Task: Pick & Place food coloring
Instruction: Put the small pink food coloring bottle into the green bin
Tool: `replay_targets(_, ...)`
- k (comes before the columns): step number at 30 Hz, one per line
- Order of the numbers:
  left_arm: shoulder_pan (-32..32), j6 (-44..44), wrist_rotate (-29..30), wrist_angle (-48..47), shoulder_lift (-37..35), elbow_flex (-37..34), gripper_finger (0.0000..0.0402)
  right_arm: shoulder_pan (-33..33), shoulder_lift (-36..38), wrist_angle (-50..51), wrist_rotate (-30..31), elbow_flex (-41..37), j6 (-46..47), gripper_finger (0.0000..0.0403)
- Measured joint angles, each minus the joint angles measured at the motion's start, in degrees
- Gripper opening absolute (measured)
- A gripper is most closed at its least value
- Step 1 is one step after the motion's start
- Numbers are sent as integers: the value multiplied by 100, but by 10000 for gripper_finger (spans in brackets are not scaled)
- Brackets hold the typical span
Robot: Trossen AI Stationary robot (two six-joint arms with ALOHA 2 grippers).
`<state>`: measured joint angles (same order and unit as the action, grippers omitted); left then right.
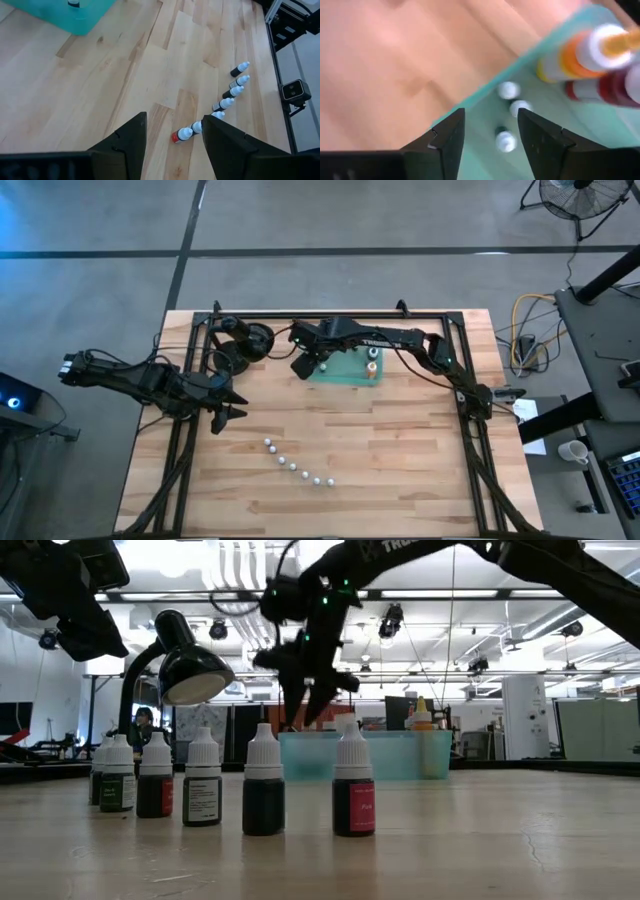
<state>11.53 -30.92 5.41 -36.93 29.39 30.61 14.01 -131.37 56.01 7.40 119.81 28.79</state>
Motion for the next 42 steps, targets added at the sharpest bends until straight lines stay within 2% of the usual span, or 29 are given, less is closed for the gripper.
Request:
replay_targets(6, 0, 2, -2, -14, -5, 0, 163, -739, 344, 515, -1214, 308, -1689, 180)
replay_targets(9, -2, 4, -2, -37, -7, 0, 163, -1286, 511, 772, -1196, 184, -2474, 178)
replay_targets(12, -2, 24, -2, -58, -7, 0, 163, -1762, 571, 945, -1186, 2, -2751, 176)
replay_targets(16, 0, 163, -29, -69, -7, 0, 163, -2303, 567, 1121, -1717, -347, -2734, 176)
replay_targets(21, -2, 388, -46, -107, -7, 0, 163, -2808, 561, 909, -1799, -652, -1835, 171)
replay_targets(32, -2, 573, -89, -155, -7, 0, 163, -3617, 553, -167, -1625, -1069, -1544, 183)
replay_targets(37, -2, 570, -166, -188, -7, 0, 163, -3844, 553, -471, -1177, -1320, -1523, 196)
replay_targets(42, -1, 570, -166, -197, -7, 0, 163, -3917, 551, -976, -1108, -1587, -1523, 203)
